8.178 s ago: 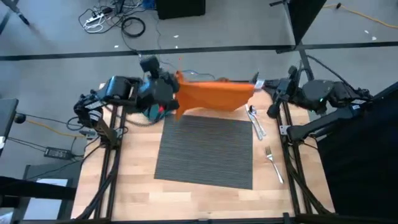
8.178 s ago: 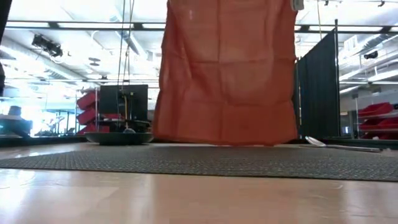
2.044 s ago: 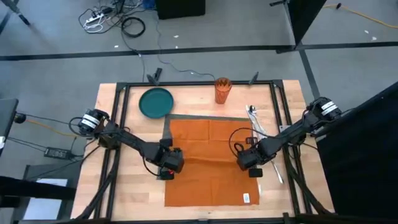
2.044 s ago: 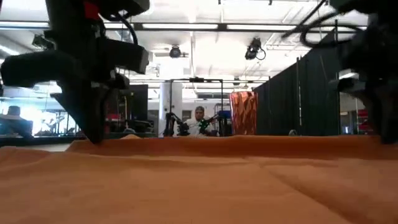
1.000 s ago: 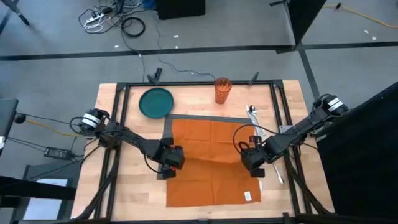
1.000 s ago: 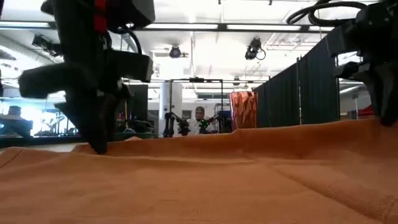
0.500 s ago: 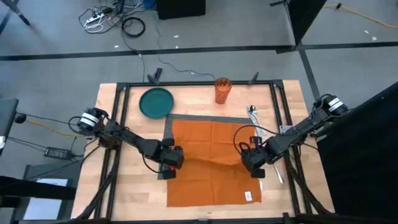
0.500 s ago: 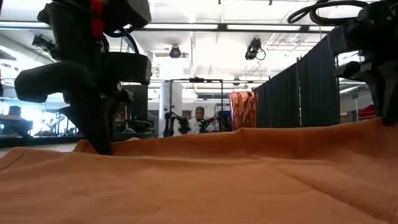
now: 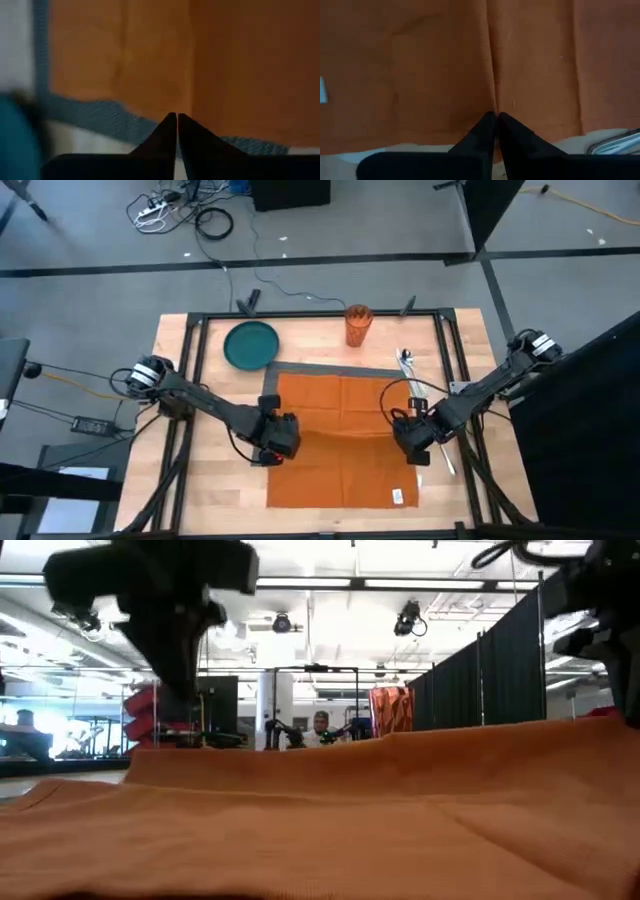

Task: Set table place
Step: Fold the orange table napkin

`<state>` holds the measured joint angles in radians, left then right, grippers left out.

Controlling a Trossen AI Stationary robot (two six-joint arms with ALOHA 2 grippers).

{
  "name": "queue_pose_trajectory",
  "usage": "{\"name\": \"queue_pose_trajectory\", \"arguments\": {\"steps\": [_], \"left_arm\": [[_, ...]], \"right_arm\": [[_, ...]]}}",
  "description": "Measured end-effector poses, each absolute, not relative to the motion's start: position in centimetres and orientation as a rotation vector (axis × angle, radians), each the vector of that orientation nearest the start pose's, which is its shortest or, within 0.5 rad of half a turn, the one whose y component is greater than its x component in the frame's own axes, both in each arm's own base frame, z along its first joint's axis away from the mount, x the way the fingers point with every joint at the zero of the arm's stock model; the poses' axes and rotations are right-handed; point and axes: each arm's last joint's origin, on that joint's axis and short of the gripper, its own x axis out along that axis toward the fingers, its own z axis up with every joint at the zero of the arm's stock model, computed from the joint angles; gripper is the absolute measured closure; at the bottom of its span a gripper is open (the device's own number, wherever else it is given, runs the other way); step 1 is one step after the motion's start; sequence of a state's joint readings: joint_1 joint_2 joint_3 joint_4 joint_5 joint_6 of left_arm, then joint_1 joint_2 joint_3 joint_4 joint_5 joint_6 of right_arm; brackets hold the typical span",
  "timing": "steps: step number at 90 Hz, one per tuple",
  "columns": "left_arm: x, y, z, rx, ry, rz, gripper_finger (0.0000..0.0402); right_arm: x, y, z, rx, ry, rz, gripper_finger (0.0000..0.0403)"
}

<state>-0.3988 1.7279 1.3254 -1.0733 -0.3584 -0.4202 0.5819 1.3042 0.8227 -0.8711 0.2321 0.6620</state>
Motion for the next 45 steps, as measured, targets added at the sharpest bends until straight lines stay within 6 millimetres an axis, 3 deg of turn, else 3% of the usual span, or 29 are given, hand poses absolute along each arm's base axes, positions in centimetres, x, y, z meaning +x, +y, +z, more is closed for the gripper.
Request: {"name": "queue_pose_trajectory", "arguments": {"steps": [17,29,45], "left_arm": [[30.2,-11.6,23.3,0.179,1.286,0.253,0.0402],[30.4,-11.0,22.0,0.112,1.299,0.233,0.0391],[29.3,-9.6,19.0,0.036,1.417,0.213,0.0331]], "right_arm": [[18.0,11.1,21.4,0.047,1.206,-0.117,0.0403],[18.0,11.1,21.4,0.048,1.206,-0.116,0.0403],[18.1,11.2,21.3,0.048,1.191,-0.119,0.0403]]}}
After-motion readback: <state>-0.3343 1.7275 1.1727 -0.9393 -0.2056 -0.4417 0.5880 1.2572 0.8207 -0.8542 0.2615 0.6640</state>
